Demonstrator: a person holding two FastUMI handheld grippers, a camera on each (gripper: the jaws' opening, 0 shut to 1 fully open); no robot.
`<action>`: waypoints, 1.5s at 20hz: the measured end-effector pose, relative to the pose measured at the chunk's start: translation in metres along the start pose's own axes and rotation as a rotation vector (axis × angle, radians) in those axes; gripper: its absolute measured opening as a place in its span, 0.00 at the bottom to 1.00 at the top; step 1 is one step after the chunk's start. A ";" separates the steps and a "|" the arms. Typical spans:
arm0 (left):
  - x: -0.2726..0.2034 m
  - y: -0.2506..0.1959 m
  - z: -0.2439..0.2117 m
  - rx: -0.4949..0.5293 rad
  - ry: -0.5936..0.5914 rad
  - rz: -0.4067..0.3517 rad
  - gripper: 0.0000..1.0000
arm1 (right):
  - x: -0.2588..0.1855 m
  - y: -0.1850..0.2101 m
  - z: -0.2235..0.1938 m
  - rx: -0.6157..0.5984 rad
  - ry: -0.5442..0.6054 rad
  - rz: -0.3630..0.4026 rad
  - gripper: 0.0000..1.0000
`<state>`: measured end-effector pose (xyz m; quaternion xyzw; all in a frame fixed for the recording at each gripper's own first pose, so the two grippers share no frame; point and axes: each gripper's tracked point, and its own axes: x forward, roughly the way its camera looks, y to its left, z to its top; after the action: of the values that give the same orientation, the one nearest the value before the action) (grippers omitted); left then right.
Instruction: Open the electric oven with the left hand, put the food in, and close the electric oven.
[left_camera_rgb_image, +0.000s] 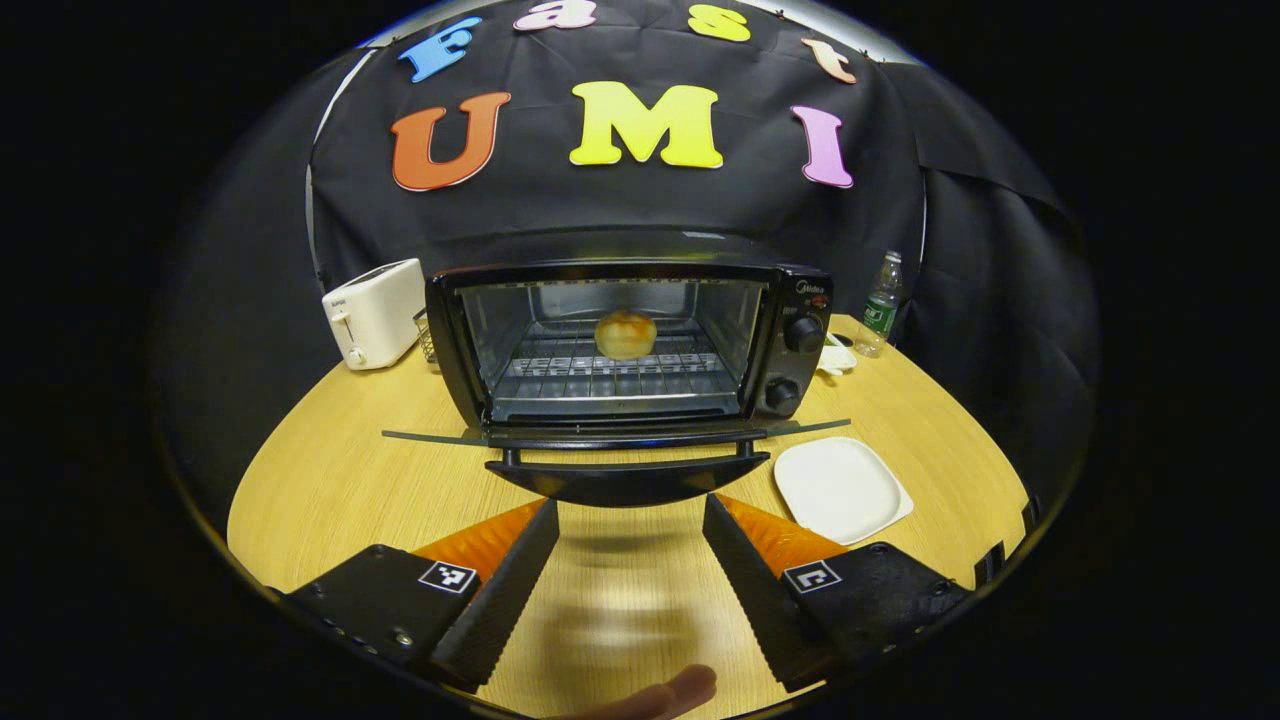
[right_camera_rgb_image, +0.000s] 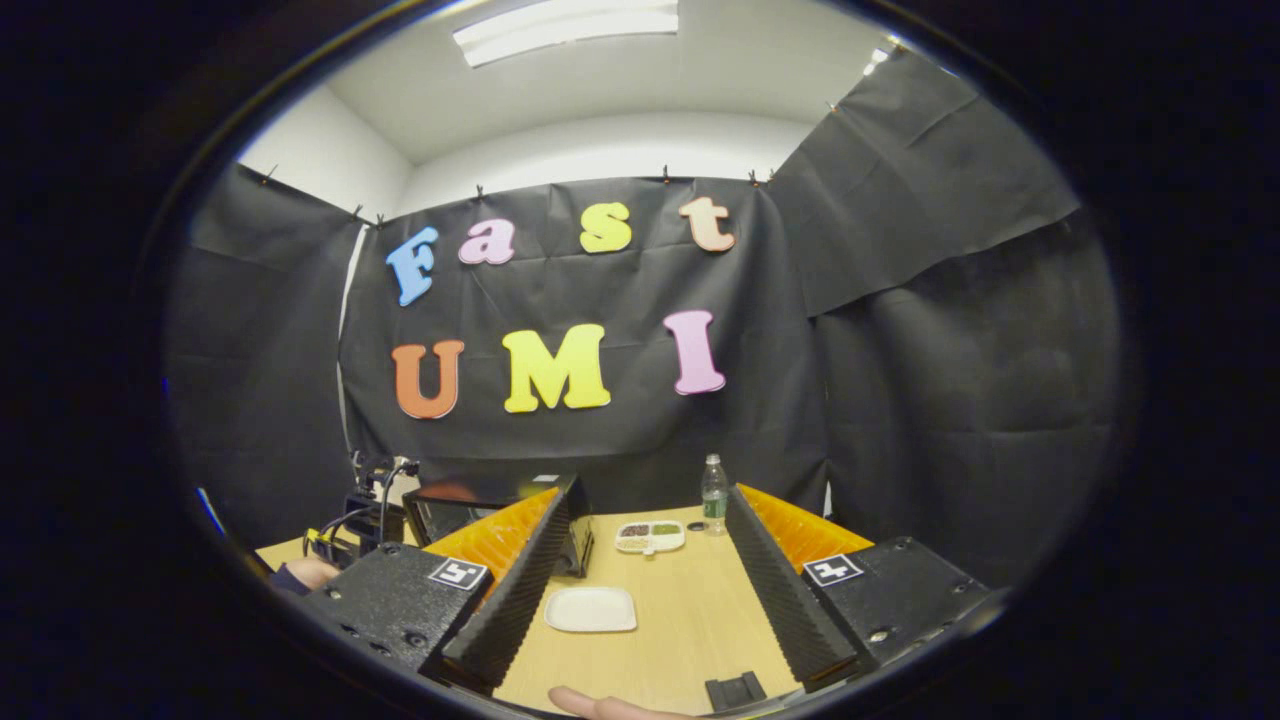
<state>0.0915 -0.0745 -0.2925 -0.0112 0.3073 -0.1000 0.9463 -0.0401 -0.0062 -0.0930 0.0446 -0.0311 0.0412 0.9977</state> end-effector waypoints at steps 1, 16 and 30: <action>0.002 -0.002 0.000 -0.006 0.009 -0.011 1.00 | 0.000 0.001 0.000 -0.002 0.000 0.005 0.96; 0.049 0.014 0.047 0.000 -0.009 0.030 0.96 | 0.010 -0.013 -0.015 0.016 0.028 -0.005 0.96; -0.033 0.022 0.120 0.004 -0.357 0.122 0.96 | 0.007 -0.024 -0.016 0.019 0.034 -0.028 0.96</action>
<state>0.1395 -0.0514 -0.1778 -0.0082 0.1343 -0.0393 0.9901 -0.0299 -0.0279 -0.1107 0.0541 -0.0131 0.0282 0.9981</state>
